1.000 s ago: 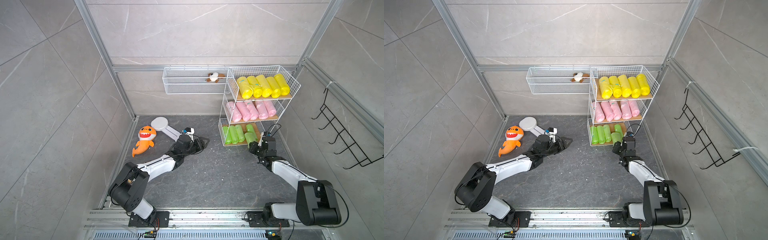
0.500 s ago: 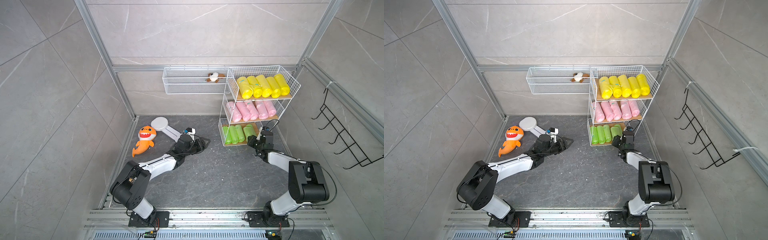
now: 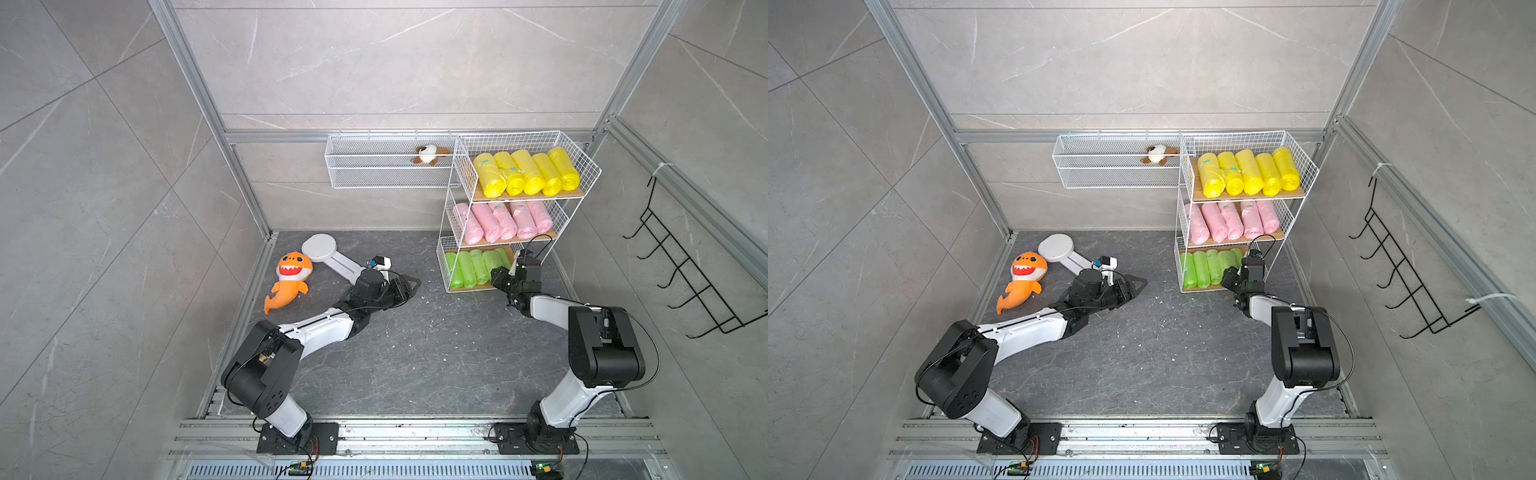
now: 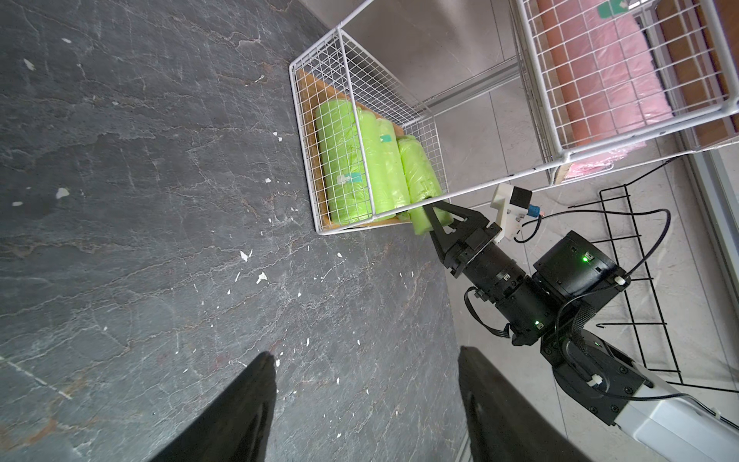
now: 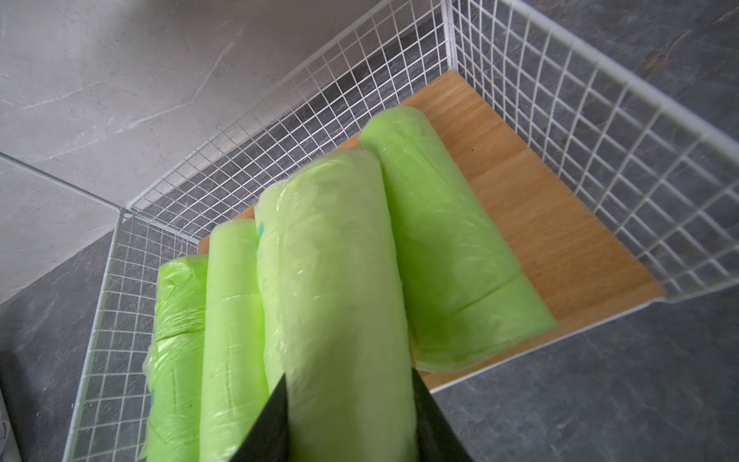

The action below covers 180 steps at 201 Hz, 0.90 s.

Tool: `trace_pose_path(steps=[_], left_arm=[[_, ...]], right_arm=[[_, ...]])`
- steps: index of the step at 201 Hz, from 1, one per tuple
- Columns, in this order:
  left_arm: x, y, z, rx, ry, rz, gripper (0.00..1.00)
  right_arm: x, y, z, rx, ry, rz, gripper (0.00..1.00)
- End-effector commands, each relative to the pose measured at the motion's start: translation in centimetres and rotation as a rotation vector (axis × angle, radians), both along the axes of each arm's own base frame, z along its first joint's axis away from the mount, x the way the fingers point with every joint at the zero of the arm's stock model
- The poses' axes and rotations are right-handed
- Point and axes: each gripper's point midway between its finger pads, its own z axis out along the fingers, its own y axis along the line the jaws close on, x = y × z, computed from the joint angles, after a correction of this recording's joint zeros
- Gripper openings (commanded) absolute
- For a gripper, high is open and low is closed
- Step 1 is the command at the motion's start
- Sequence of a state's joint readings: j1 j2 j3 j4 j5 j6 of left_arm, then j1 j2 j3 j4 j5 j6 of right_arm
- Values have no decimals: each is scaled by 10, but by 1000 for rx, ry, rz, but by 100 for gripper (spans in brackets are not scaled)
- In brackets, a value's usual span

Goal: Sort the rolls of trash bags by color and place them on the shelf
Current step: Place the roll of trash bags on the shelf.

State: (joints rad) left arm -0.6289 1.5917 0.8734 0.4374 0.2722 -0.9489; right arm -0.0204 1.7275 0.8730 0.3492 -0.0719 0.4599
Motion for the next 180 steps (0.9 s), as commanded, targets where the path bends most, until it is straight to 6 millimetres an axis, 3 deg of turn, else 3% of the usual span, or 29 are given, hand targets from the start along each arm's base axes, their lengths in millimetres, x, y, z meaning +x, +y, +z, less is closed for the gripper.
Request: trace_pose_path(steps=[1, 46, 145, 180], left_arm=[[1, -6, 20, -26, -57, -25, 75], [0, -6, 18, -26, -56, -25, 75], [0, -7, 12, -32, -40, -30, 75], [-1, -7, 10, -31, -37, -30, 75]], right_arm=[[14, -7, 21, -21, -57, -26, 27], [17, -14, 17, -36, -10, -48, 29], [17, 1, -14, 45, 37, -21, 33], [18, -4, -12, 39, 26, -50, 38]])
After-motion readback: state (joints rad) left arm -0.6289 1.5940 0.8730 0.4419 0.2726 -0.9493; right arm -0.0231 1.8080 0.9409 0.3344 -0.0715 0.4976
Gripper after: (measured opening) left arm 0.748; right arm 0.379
